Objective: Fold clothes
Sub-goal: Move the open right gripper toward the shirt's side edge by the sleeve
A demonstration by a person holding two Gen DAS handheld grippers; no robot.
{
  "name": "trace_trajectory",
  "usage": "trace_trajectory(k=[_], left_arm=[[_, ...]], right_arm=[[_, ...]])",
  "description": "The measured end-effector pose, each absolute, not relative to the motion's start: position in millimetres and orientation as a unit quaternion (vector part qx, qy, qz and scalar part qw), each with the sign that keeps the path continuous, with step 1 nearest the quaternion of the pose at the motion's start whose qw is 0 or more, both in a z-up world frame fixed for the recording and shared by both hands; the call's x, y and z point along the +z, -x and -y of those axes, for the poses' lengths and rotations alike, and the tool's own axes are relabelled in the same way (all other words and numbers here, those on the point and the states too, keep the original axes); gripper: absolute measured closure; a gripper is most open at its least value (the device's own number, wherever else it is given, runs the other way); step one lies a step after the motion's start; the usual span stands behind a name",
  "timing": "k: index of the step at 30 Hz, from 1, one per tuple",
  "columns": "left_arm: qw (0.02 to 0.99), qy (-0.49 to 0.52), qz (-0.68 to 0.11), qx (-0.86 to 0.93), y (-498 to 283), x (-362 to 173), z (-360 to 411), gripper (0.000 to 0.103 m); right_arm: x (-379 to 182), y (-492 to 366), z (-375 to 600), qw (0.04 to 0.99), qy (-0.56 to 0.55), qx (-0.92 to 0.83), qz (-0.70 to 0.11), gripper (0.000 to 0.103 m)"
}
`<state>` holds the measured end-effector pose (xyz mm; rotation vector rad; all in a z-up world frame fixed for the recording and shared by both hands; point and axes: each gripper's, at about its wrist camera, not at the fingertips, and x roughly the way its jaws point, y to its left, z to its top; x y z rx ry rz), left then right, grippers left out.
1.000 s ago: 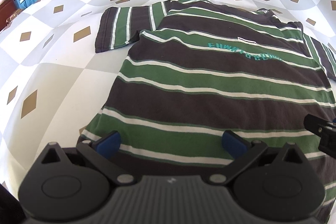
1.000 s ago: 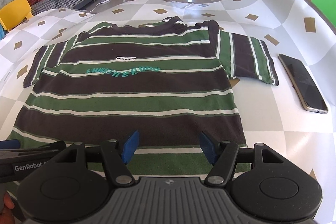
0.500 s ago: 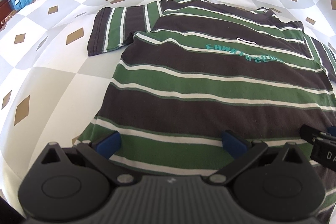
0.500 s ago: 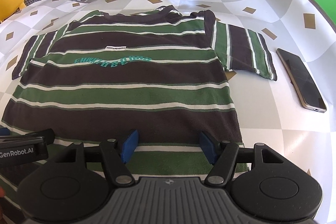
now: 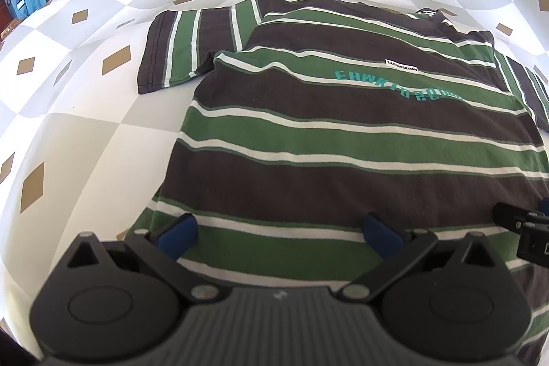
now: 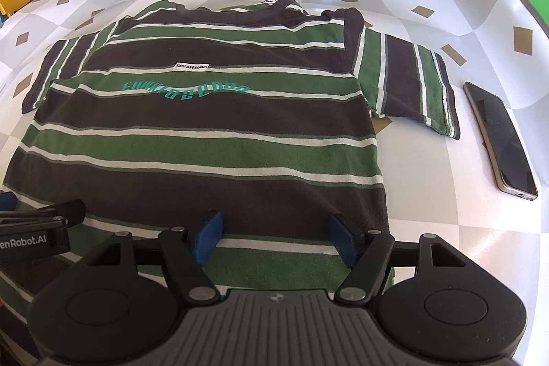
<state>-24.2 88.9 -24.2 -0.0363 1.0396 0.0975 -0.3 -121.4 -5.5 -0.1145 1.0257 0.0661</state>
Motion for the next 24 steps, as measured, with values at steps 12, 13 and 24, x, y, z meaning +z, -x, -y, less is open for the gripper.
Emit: trace_trajectory(k=[12, 13, 24], left_arm=[[0.864, 0.013, -0.501, 0.041, -1, -7, -87, 0.000], [0.866, 0.010, -0.499, 0.038, -5, -4, -85, 0.000], [0.870, -0.039, -0.492, 0.008, -41, 9, -58, 0.000]], right_arm=[[3, -6, 120, 0.854, 0.082, 0.029, -0.513, 0.037], [4, -8, 121, 0.854, 0.079, 0.026, -0.513, 0.037], [18, -39, 131, 0.859, 0.074, 0.003, -0.507, 0.037]])
